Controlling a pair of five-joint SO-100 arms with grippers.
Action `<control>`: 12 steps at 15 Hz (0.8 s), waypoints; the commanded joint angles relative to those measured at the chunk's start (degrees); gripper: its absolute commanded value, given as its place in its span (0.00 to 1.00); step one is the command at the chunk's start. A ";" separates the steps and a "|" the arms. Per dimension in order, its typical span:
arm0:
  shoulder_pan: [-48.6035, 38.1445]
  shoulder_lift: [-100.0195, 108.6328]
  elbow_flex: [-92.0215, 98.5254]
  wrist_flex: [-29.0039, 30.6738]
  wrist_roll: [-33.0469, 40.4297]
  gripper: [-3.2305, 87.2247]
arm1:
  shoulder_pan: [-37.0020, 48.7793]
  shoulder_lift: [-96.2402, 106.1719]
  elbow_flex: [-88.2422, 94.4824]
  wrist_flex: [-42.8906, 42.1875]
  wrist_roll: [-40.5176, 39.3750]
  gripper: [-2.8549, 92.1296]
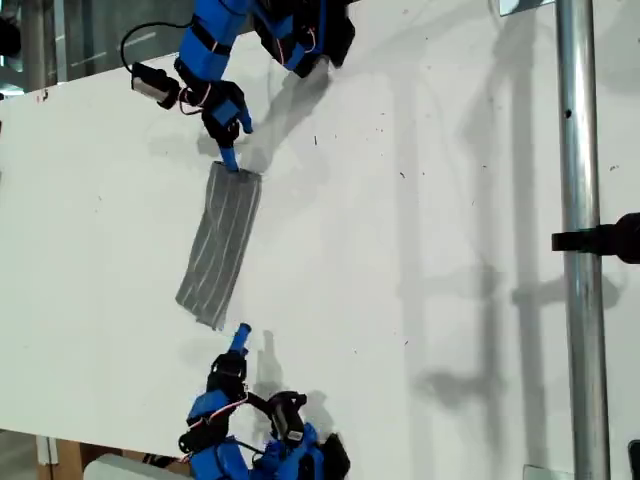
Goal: Grasp corners of a towel and fold twice.
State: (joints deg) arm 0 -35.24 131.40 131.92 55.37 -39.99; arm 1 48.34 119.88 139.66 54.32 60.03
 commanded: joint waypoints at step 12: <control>19.60 67.85 46.05 8.88 -17.93 0.17 | -6.24 -45.09 -35.95 -23.38 7.91 0.17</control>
State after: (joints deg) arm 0 -15.56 198.81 177.71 63.81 -57.83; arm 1 40.69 74.88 106.61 30.76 70.40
